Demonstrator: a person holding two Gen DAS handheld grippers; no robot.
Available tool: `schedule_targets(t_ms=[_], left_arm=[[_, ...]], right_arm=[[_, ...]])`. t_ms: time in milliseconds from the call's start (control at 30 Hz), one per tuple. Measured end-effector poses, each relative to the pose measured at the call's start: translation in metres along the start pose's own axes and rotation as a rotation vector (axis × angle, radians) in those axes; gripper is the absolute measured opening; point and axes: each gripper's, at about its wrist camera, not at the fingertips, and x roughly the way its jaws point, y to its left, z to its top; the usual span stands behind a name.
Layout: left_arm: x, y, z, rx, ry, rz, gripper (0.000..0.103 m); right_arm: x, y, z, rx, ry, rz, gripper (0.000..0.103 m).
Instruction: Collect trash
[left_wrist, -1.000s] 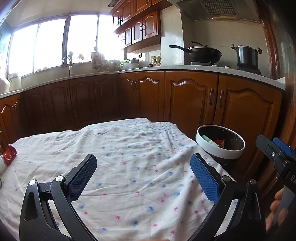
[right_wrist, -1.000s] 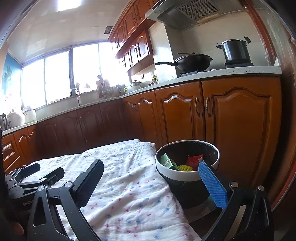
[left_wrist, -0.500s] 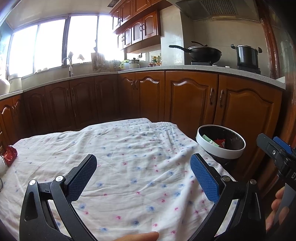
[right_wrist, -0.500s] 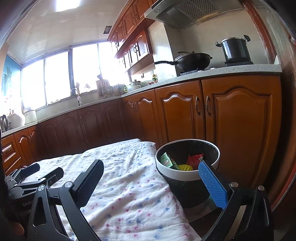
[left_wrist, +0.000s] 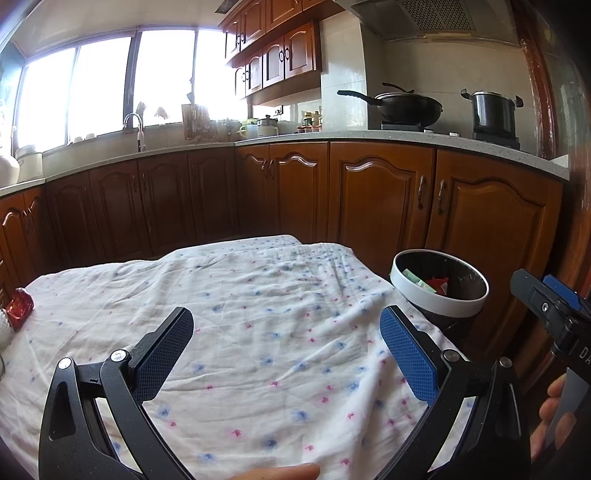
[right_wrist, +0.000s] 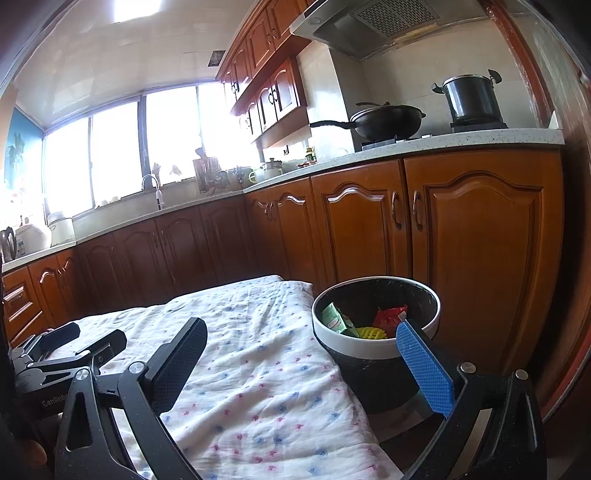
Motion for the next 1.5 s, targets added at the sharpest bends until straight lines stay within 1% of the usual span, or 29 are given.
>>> schedule_targets(t_ms=[1500], left_arm=[[-0.0049, -0.0053, 0.0029, -0.008, -0.005, 0.003, 0.103]], right_arm=[[-0.0009, 0.0003, -0.0006, 0.009, 0.007, 0.009, 0.103]])
